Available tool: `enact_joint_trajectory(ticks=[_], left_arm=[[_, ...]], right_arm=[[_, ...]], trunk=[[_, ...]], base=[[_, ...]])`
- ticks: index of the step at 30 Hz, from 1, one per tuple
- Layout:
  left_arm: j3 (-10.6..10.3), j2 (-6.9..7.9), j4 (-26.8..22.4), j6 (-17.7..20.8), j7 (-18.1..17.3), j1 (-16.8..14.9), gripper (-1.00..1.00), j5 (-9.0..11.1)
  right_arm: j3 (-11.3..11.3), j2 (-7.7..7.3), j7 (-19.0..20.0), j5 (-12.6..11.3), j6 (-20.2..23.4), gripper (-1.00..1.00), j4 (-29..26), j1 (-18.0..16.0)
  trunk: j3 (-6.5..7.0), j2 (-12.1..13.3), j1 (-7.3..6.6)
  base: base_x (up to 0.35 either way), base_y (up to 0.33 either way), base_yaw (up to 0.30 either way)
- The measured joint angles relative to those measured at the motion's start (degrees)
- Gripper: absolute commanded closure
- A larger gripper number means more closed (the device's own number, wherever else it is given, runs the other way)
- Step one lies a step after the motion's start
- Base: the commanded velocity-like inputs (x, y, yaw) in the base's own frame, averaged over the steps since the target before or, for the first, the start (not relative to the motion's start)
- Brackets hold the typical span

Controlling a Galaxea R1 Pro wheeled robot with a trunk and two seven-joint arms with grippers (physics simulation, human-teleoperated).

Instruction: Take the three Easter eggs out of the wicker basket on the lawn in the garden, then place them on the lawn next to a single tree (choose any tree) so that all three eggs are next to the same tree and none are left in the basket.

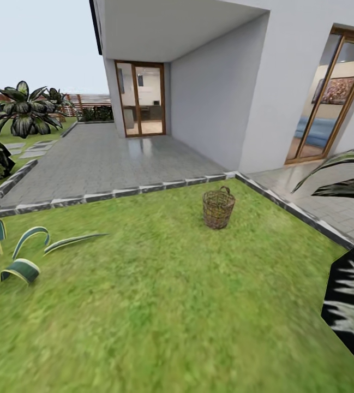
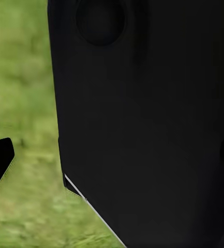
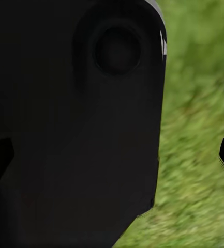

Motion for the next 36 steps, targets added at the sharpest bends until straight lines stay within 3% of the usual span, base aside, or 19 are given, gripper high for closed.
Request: enact_joint_trajectory(ticks=[24,30,36], left_arm=[[0.1,0.19,0.0,0.0,0.0,0.0,-1.0,0.0],[3.4,0.27,-0.1,0.0,0.0,0.0,-1.0,0.0],[4.4,0.27,-0.1,0.0,0.0,0.0,-1.0,0.0]], right_arm=[[-0.2,-0.36,0.1,-0.1,0.1,-1.0,-0.2,0.0],[-0.3,-0.36,0.2,-0.2,0.5,-1.0,0.0,0.0],[-0.2,-0.18,0.2,-0.3,0.7,-1.0,0.0,0.0]], trunk=[[0.0,0.0,0.0],[0.0,0.0,0.0],[0.0,0.0,0.0]], base=[[0.331,0.0,0.0],[0.331,0.0,0.0],[0.331,0.0,0.0]])
